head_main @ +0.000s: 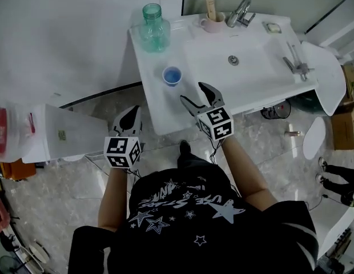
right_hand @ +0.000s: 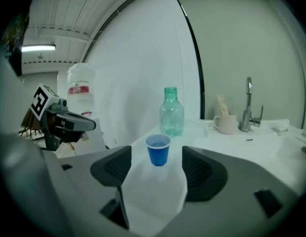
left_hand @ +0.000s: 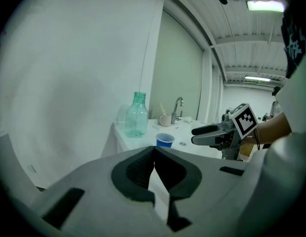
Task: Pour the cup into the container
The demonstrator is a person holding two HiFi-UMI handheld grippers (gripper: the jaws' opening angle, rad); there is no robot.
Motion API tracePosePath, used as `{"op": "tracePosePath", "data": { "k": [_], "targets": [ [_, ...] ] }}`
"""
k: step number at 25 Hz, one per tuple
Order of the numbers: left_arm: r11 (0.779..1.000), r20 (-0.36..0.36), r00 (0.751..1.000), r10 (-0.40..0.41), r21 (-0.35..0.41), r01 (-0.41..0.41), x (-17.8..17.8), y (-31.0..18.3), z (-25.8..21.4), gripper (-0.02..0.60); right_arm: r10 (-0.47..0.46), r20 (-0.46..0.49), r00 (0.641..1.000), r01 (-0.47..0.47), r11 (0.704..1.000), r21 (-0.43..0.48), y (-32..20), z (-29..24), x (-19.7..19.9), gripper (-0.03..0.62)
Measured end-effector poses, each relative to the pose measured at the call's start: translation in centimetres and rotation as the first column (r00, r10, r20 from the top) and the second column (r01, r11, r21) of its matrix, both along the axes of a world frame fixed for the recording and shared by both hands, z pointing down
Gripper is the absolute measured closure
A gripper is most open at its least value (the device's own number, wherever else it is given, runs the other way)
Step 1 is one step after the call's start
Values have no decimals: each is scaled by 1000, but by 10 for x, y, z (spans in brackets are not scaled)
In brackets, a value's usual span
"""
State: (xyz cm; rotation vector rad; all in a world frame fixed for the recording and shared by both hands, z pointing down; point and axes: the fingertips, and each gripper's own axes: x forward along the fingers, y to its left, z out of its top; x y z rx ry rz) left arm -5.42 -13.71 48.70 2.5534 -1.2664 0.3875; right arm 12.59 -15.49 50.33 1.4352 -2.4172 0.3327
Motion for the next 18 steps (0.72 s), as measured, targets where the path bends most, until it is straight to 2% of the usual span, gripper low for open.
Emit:
{"op": "tracePosePath", "data": {
  "k": [7,18],
  "targets": [
    [996,11,996,-88,-11,88,7,-25,6,572,-167,-77,983,164,985,-47,-35,30,-11,275],
    [979,36,979,-200,-37,201,0,-44,14,572,-337,-113,935,331,941,-71,-67,60,-32,275]
  ]
}}
